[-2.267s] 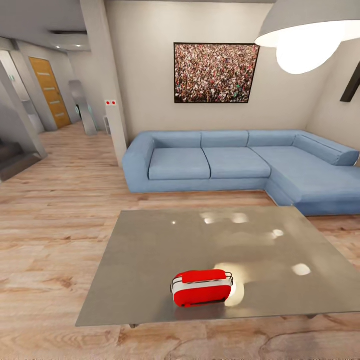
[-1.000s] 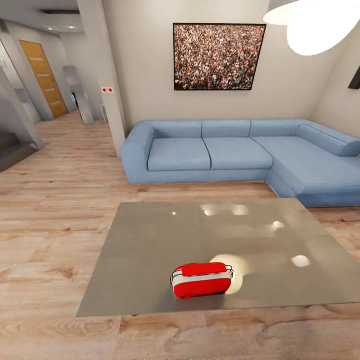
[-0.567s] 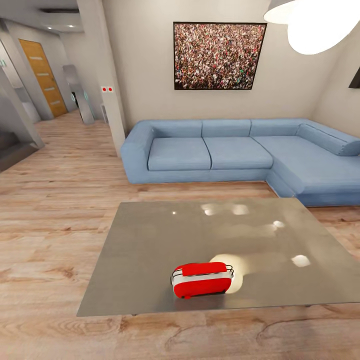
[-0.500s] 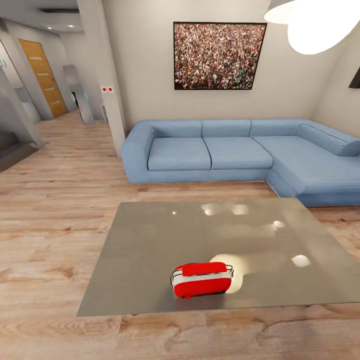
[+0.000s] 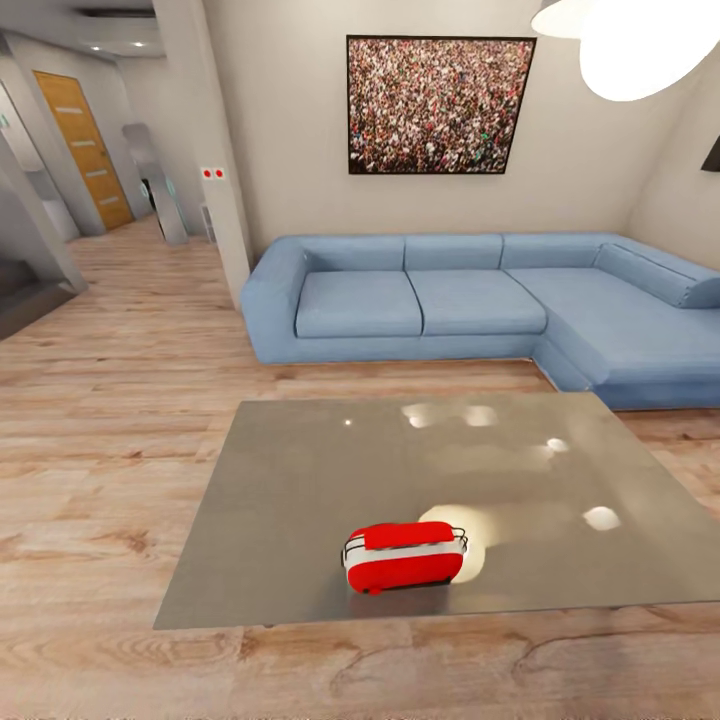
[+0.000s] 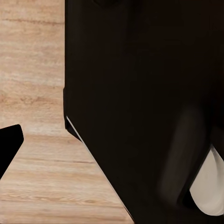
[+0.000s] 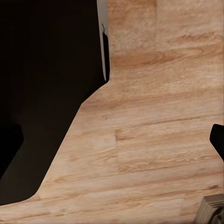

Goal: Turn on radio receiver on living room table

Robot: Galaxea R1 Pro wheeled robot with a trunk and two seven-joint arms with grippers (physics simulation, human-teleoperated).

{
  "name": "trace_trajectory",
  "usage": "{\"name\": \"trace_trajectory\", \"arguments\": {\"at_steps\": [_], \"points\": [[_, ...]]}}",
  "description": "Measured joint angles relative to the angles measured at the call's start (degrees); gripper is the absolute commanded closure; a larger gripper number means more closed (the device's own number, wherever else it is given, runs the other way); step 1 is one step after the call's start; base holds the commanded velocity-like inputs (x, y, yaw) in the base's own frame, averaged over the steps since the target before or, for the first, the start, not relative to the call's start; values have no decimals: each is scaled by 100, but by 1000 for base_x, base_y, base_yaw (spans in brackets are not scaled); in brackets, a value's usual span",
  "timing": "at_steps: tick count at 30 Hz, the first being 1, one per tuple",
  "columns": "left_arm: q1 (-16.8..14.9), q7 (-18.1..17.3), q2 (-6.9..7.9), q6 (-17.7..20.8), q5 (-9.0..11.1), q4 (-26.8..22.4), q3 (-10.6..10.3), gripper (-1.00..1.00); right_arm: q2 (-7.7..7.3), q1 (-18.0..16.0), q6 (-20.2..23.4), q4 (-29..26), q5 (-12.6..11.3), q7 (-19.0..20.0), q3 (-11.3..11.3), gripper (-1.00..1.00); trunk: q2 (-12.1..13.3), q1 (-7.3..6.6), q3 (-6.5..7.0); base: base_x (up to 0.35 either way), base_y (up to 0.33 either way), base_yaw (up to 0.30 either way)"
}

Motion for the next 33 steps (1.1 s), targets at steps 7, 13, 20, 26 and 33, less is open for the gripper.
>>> {"name": "trace_trajectory", "arguments": {"at_steps": [7,13,20,26,33], "points": [[0,-6,0,0,0,0,0,-100,0,0,-2,-3,0,0,-1,-100,0,0,-62,0,0,0],[0,-8,1,0,0,0,-1,-100,0,0,6,-4,0,0,-1,-100,0,0,-117,0,0,0],[0,-1,-4,0,0,0,-1,-100,0,0,15,-3,0,2,-1,-100,0,0,-153,0,0,0],[0,0,-5,0,0,0,0,-100,0,0,16,-1,0,7,-2,-100,0,0,-157,0,0,0],[0,3,-42,3,-5,0,-1,-100,0,0,24,-2,0,8,-2,-100,0,0,-158,0,0,0]]}}
